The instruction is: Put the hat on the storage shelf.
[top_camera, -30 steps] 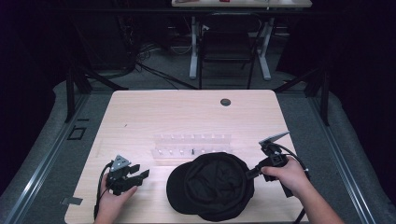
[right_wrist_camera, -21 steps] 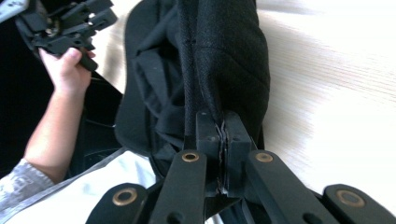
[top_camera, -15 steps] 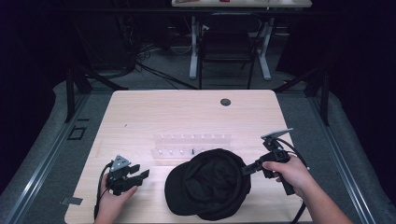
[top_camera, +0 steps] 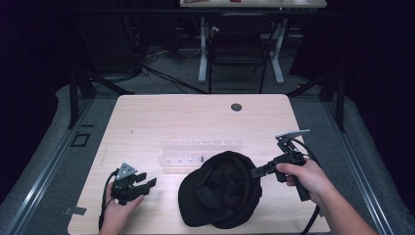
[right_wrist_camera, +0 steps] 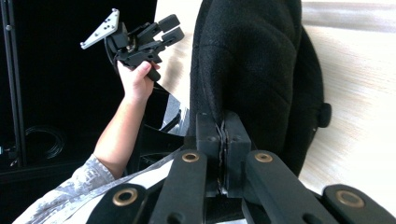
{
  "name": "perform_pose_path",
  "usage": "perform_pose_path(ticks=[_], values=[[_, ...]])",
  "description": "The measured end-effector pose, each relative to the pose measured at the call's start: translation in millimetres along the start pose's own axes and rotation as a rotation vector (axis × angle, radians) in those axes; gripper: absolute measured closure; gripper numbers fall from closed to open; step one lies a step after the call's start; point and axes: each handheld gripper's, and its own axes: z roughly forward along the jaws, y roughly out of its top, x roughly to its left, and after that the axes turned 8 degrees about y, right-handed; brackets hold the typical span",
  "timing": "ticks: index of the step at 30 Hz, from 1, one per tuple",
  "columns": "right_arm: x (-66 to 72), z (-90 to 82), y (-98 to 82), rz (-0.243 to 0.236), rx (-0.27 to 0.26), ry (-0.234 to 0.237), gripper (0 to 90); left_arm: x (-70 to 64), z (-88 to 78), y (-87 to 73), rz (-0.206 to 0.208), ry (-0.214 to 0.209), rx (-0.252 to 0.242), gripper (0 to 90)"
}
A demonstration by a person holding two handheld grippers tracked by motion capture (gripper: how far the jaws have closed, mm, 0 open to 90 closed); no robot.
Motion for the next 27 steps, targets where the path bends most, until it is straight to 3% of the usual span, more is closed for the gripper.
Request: perform_pose_path(ticks=[7, 8, 9, 18, 27], values=[[14.1, -1.1, 2.4, 0.004, -0.014, 0.024, 88.6, -0.1, 0.0, 0.0, -0.001, 0.001, -0.001, 50.0], [14.8, -3.4, 3.9, -0.017, 0.018, 0.027, 88.6, -0.3, 0.0, 0.0, -0.003, 0.001, -0.002, 50.0], [17.9, -2.2, 3.4, -0.001, -0.006, 0.026, 88.7, -0.2, -0.2, 0.0, -0.003, 0.001, -0.002, 49.9], [29.1, -11.6, 6.4, -0.022, -0.005, 0.076, 88.7, 0.0, -0.6, 0.1, -0.003, 0.003, -0.001, 50.0], [46.7, -23.2, 7.4, -0.071, -0.035, 0.124, 88.7, -0.7, -0.3, -0.1, -0.005, 0.004, -0.005, 49.9]])
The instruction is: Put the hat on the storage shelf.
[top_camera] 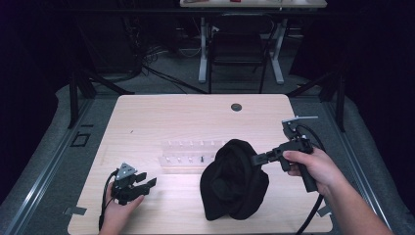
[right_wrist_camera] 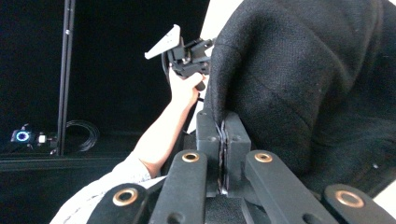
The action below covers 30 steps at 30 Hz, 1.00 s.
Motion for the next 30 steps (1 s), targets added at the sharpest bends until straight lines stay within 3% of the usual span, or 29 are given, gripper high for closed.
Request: perform_pose_path(ticks=[20, 30], values=[[27.6, -25.4, 9.0, -0.064, -0.109, 0.026, 88.8, 0.1, 0.8, 0.0, -0.002, 0.0, -0.001, 46.0], [43.1, -24.3, 20.8, -0.11, -0.159, 0.054, 88.8, 0.9, 0.7, 0.1, -0.004, 0.001, 0.0, 43.9]])
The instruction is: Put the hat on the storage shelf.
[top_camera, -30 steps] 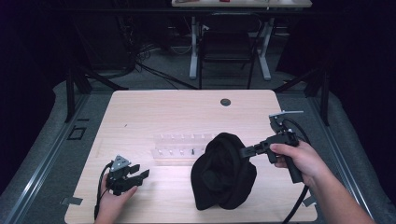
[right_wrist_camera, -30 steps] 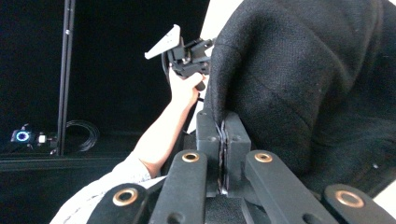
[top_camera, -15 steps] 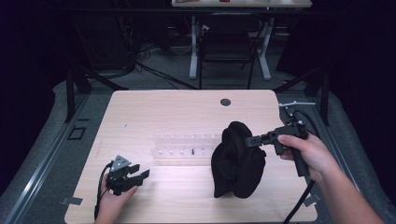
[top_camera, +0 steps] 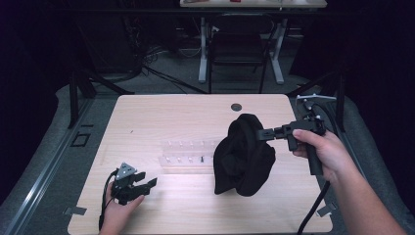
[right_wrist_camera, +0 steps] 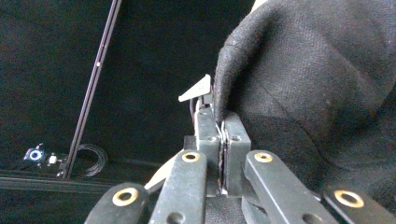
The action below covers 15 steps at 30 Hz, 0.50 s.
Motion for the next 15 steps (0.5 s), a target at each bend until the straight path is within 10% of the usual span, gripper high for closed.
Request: perform_pose_path(ticks=[15], values=[[13.4, 5.4, 23.2, -0.017, -0.045, 0.008, 88.7, 0.5, 0.1, 0.3, 0.0, -0.001, -0.001, 43.9]])
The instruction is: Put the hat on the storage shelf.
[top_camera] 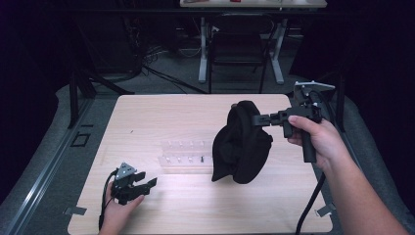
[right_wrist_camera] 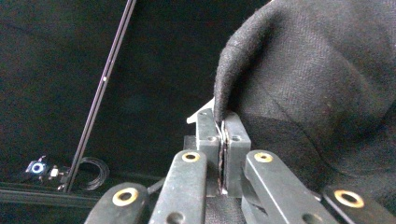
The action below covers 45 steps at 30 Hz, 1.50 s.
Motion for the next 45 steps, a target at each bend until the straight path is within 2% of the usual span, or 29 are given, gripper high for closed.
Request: perform_pose_path(ticks=[11, 22, 29, 36, 40, 45], values=[[-1.4, 14.2, 20.7, 0.003, -0.031, 0.001, 88.7, 1.2, -0.6, 0.5, -0.004, -0.004, 0.001, 43.9], [-13.2, 38.1, 39.6, 0.006, -0.038, -0.004, 88.7, 2.2, -1.1, 0.8, -0.008, -0.01, -0.009, 43.9], [-16.0, 52.5, 48.1, 0.002, -0.032, -0.032, 88.7, 3.3, -1.9, 0.7, -0.013, -0.012, -0.007, 43.9], [-20.2, 54.6, 52.6, 0.006, -0.036, -0.04, 88.7, 2.8, -1.5, 0.6, -0.011, -0.014, -0.008, 43.9], [-21.1, 51.9, 52.7, 0.008, -0.04, -0.029, 88.6, 1.9, -1.0, 0.6, -0.006, -0.013, -0.007, 43.9], [-20.0, 52.0, 51.7, 0.003, -0.034, -0.044, 88.6, 0.6, -0.2, 0.7, -0.004, -0.015, -0.002, 43.8]])
